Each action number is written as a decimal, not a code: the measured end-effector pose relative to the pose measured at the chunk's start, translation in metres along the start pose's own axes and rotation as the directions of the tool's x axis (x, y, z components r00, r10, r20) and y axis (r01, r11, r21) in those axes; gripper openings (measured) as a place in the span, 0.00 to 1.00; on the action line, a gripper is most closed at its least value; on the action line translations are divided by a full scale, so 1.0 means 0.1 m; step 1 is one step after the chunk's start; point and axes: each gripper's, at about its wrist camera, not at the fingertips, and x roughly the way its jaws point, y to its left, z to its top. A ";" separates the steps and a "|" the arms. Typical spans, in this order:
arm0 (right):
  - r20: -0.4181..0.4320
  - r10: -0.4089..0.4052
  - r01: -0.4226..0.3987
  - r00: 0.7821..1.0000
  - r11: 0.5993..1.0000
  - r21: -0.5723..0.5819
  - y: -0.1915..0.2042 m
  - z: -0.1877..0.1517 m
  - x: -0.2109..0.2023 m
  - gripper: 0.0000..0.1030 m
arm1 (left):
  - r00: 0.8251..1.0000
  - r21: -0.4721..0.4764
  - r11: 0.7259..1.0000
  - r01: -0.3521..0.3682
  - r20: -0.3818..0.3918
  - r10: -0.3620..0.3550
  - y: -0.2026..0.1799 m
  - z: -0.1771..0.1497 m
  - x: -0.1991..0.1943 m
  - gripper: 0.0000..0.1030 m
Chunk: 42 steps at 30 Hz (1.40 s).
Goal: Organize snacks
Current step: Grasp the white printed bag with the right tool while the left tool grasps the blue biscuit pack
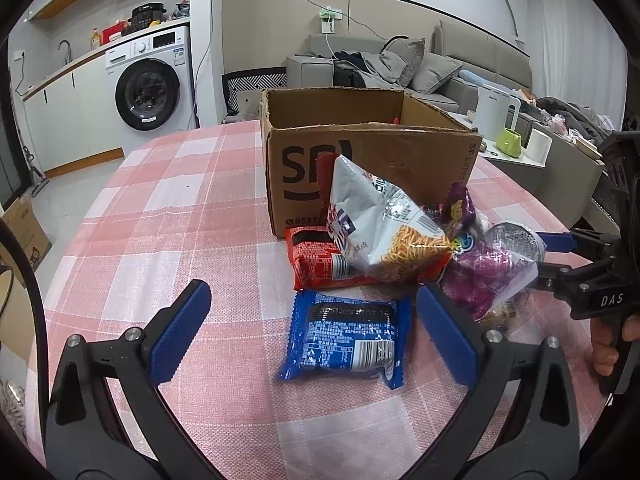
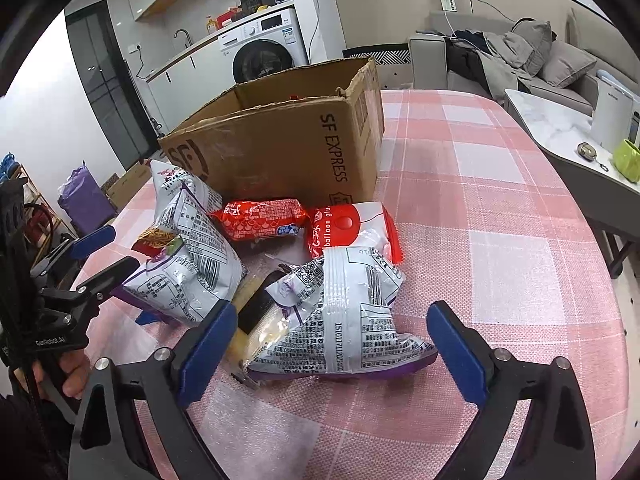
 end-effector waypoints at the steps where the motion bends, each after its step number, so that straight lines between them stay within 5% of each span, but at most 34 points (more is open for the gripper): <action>1: -0.003 0.005 -0.005 1.000 1.000 0.000 0.00 -0.01 0.00 0.87 | 1.000 0.001 1.000 0.001 -0.002 -0.001 0.00 0.00 0.00 1.00; 9: -0.005 0.038 -0.038 0.999 0.999 -0.007 -0.01 -0.02 0.03 0.55 | 1.000 0.000 1.000 0.003 -0.007 -0.003 0.01 0.00 0.03 1.00; 14: 0.016 0.054 -0.054 0.998 0.999 -0.006 -0.02 -0.03 -0.01 0.46 | 1.000 0.000 1.000 0.002 -0.009 -0.002 0.00 0.00 0.03 1.00; 35: 0.071 0.082 -0.083 0.994 0.997 0.008 0.01 -0.02 -0.15 0.46 | 0.980 0.022 0.994 0.108 -0.172 -0.103 -0.12 -0.07 0.31 0.99; 38: 0.070 0.082 -0.083 0.994 0.997 0.007 0.01 -0.02 -0.16 0.46 | 0.975 0.025 0.993 0.115 -0.193 -0.108 -0.15 -0.09 0.37 0.92; 42: 0.071 0.081 -0.082 0.994 0.997 0.005 0.02 -0.02 -0.17 0.46 | 0.968 0.034 0.992 0.123 -0.223 -0.112 -0.17 -0.16 0.44 0.71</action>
